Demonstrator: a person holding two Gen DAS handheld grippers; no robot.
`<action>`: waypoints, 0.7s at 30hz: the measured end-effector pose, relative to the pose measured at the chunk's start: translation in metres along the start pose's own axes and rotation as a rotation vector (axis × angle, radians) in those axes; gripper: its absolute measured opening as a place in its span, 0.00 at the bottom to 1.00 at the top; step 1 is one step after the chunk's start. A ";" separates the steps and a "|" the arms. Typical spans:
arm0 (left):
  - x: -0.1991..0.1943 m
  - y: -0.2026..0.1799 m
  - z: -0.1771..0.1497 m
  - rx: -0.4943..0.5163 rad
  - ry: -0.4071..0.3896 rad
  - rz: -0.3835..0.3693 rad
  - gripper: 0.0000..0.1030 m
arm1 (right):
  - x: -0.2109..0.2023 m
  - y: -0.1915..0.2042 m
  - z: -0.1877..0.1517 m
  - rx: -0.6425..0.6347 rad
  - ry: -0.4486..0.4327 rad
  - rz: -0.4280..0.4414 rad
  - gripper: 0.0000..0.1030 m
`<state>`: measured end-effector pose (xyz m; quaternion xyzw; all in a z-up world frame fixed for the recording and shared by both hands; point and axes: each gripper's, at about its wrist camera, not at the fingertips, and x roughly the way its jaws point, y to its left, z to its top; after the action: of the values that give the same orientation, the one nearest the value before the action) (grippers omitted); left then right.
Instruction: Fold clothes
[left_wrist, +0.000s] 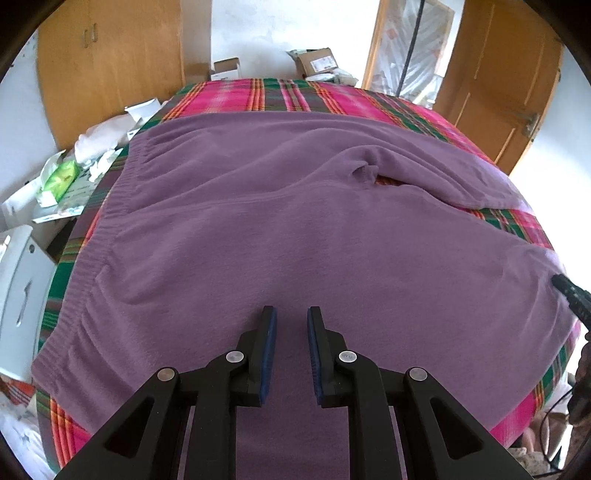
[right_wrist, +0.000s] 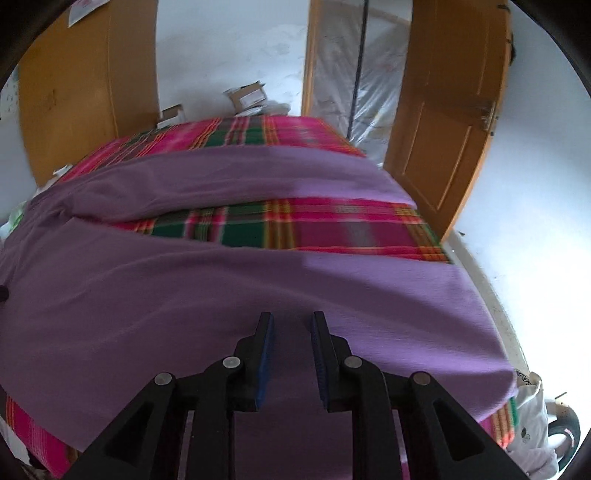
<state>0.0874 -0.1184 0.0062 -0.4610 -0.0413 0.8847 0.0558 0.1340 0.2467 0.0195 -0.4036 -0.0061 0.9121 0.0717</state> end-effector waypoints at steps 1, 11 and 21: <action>0.000 0.002 0.000 -0.010 -0.002 -0.010 0.17 | 0.001 0.000 -0.001 0.001 0.002 -0.002 0.21; -0.002 0.016 0.002 -0.031 -0.031 -0.026 0.17 | -0.007 -0.020 0.000 0.117 0.029 -0.021 0.26; -0.013 0.035 -0.013 -0.049 -0.050 0.045 0.17 | -0.007 0.045 -0.007 0.025 0.039 0.139 0.28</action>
<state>0.1031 -0.1542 0.0051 -0.4410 -0.0541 0.8956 0.0236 0.1385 0.2009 0.0168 -0.4197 0.0348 0.9069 0.0131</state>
